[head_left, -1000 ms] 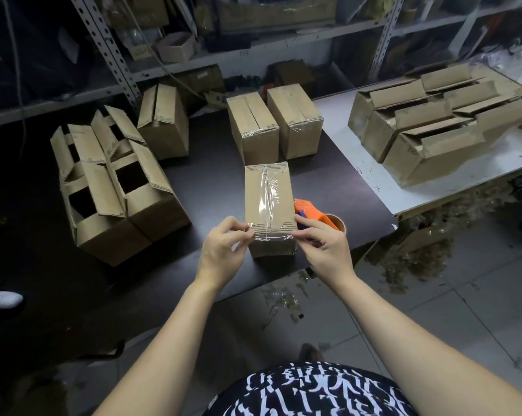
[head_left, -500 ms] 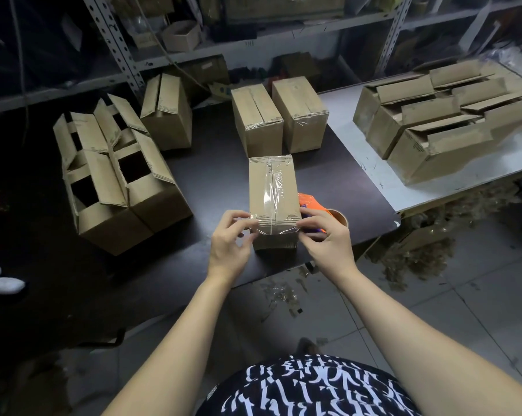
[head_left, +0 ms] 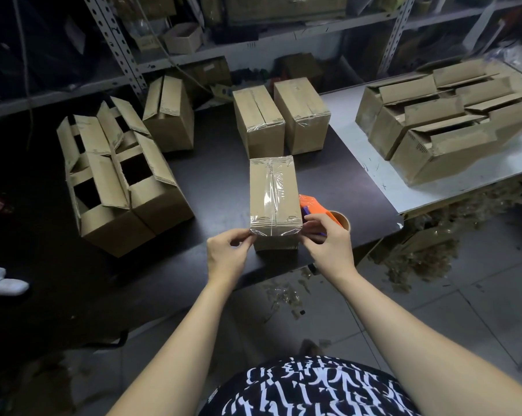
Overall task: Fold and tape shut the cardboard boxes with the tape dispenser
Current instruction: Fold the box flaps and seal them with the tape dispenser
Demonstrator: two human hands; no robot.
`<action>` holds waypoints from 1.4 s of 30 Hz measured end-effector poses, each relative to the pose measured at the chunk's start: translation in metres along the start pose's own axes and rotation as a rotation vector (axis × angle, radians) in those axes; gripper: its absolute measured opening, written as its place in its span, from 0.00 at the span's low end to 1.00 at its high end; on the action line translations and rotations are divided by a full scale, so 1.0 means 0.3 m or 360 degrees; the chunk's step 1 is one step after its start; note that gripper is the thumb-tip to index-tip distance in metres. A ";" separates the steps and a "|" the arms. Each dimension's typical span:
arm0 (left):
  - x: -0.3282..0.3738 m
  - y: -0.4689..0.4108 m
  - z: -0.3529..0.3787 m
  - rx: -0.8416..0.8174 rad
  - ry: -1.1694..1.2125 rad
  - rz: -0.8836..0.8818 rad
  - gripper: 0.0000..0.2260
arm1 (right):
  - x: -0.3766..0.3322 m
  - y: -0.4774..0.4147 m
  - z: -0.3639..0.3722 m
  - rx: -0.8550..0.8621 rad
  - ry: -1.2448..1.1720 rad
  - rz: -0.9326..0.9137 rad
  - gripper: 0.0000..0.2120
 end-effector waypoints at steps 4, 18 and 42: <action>0.010 -0.020 -0.015 -0.0058 -0.0126 0.0023 0.07 | -0.010 -0.008 -0.011 -0.0056 -0.0031 0.0021 0.20; 0.068 -0.077 -0.008 -0.0159 -0.0211 0.0336 0.15 | -0.100 -0.039 -0.003 -0.0120 -0.0210 0.0115 0.30; 0.103 -0.017 0.042 0.0103 -0.0145 0.0180 0.24 | -0.039 -0.149 -0.030 -0.0462 -0.0211 0.0284 0.19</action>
Point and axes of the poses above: each hand's wrist, its own y-axis away from the middle knuckle, its own z-axis out of the palm, x = y × z, the point moved 4 cm from there along -y, towards the middle knuckle, and after that the axes turned 6 degrees about z, right-handed, at the moved point
